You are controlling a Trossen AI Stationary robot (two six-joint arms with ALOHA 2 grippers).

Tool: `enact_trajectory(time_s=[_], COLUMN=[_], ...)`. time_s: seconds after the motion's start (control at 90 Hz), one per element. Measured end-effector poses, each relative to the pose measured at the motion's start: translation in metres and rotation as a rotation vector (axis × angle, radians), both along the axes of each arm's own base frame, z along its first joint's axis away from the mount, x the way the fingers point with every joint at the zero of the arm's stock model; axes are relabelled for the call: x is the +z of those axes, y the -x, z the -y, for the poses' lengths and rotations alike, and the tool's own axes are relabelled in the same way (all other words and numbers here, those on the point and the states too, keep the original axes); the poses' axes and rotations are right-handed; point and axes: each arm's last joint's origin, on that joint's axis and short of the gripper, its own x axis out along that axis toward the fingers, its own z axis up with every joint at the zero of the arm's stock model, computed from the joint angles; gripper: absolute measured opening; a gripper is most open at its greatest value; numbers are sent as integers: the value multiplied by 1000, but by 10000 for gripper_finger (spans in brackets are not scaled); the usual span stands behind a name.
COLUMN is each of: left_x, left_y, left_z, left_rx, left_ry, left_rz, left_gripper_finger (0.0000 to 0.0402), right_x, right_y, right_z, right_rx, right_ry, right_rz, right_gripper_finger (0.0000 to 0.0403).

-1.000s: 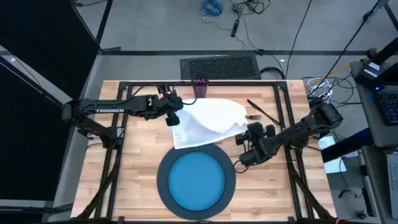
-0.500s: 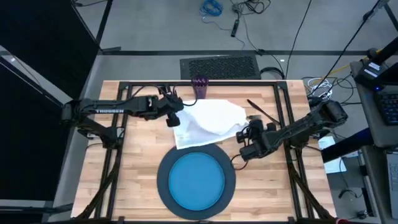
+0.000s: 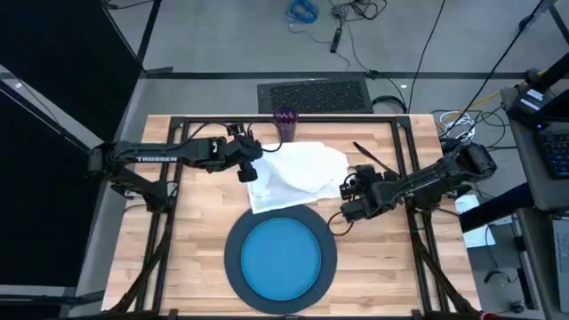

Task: Set table place
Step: Fold the white table napkin on the table

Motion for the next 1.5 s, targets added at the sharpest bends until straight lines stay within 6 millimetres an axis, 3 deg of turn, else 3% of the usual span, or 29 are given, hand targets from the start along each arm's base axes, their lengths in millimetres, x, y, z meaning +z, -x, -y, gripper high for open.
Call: enact_trajectory(time_s=[0.156,0.322,0.411,0.544,0.811,1.011,1.211,1.5], left_x=[0,0,0,0,-1,0,0,0], left_y=[0,0,0,0,0,0,0,0], left_z=[0,0,0,0,0,0,0,0], left_rx=[0,0,5,0,0,-2,-3,-3], left_ry=[0,0,3,12,16,22,26,25], left_rz=[0,0,4,0,1,8,13,12], left_gripper_finger=[0,0,0,0,0,0,0,0], right_x=[-2,-3,-1,-3,-6,-7,-9,-31], right_y=[-12,-36,-42,-41,-33,-28,-24,-29], right_z=[5,2,0,-6,-25,-46,-45,-43], right_rx=[69,309,477,735,941,1203,1154,1145], right_ry=[-54,-116,-104,-137,-224,-132,26,19], right_rz=[1,20,-57,-260,-386,-551,-686,-823], right_gripper_finger=[207,207,203,196,194,193,196,196])
